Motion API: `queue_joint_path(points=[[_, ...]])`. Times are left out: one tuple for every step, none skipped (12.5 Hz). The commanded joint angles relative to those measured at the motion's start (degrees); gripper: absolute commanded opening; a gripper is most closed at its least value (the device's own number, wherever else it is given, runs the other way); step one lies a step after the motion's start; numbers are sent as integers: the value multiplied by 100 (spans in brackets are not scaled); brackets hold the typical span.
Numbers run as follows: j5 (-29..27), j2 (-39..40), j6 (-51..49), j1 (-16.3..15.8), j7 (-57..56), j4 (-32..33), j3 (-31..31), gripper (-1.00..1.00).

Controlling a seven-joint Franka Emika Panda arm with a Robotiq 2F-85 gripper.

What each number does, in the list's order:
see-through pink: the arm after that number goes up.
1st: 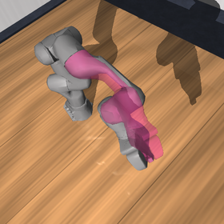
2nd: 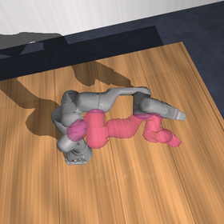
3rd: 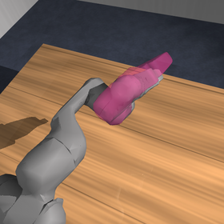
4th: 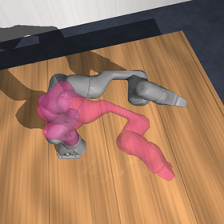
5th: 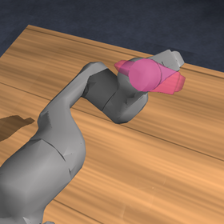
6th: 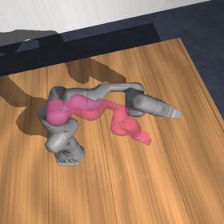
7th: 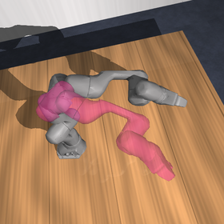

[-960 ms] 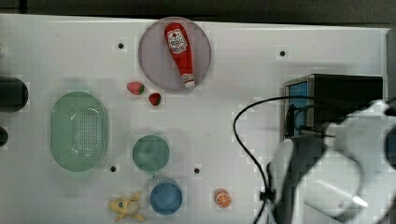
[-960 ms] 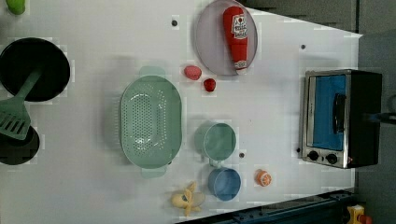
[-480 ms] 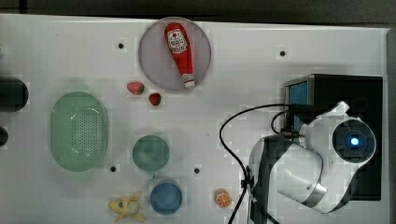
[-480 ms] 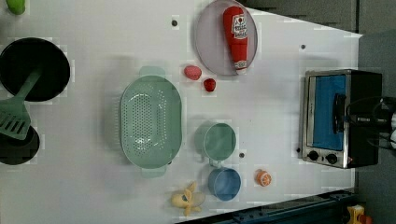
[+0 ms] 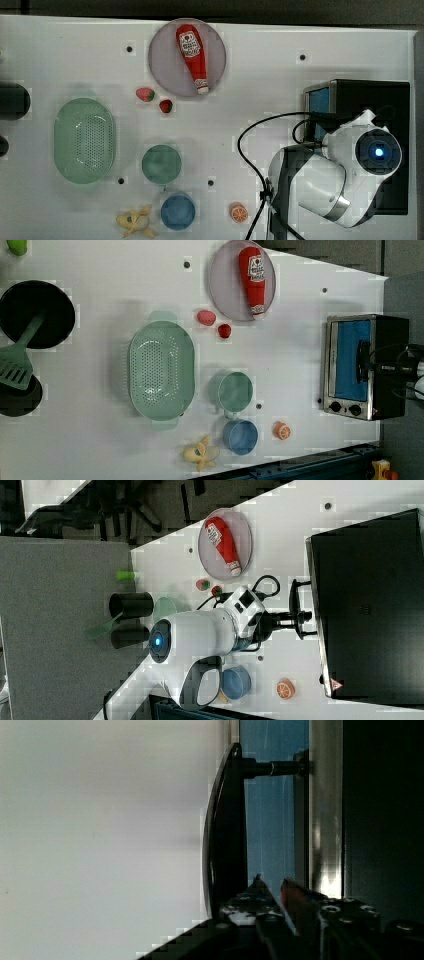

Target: Flap open oven.

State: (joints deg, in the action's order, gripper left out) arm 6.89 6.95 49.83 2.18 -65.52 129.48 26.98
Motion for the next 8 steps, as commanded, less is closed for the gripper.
queue_joint_path(points=[[588, 121, 115, -131, 327, 18, -169, -65], [966, 122, 98, -188, 775, 31, -246, -65], [1323, 123, 90, -248, 1242, 54, -331, -65], [1643, 127, 49, -306, 1647, 96, -424, -65], [1909, 131, -22, -359, 2000, 134, -535, -65], [2135, 151, -77, -409, 2322, 166, -652, -65], [2366, 198, -156, -455, 2642, 187, -768, -65], [2616, 269, -220, -504, 2994, 202, -889, -65]])
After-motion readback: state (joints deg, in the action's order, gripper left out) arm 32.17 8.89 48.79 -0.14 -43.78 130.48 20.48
